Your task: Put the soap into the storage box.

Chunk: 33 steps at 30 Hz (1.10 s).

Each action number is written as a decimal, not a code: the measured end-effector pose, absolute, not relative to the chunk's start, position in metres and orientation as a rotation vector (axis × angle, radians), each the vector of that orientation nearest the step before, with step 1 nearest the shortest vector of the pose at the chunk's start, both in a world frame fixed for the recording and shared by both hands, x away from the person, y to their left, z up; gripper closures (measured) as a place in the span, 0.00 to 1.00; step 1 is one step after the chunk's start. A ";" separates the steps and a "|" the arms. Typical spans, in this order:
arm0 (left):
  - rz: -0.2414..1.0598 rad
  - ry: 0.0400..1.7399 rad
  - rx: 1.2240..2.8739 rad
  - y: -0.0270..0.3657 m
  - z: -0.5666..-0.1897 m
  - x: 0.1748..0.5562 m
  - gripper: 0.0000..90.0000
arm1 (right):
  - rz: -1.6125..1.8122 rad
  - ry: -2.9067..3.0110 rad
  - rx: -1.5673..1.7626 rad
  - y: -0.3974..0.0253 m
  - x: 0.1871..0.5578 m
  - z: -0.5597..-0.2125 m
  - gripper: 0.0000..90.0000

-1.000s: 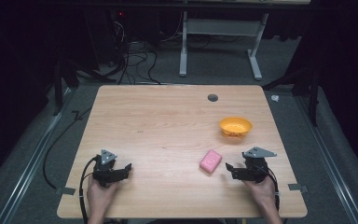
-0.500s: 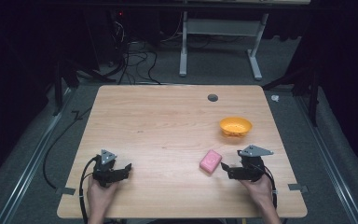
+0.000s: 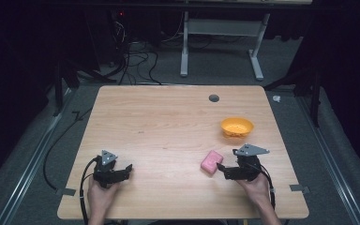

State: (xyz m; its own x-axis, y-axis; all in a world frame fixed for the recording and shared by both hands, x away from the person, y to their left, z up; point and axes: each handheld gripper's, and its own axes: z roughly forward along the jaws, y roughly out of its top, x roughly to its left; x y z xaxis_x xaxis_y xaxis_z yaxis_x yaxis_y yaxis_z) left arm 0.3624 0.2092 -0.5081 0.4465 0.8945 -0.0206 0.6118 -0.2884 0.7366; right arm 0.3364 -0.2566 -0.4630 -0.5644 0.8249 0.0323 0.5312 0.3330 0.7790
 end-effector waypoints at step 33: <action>0.526 1.256 2.016 0.209 -0.508 0.362 0.23 | 1.055 2.345 1.081 -0.220 0.354 -0.467 0.14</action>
State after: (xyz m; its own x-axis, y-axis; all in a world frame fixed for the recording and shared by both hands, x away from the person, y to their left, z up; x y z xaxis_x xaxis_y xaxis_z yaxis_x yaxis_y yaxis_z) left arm 0.3624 0.2090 -0.5081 0.4490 0.8933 -0.0208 0.6120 -0.2905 0.7356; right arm 0.3539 -0.2203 -0.4670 -0.6472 0.7623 -0.0057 0.5013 0.4311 0.7502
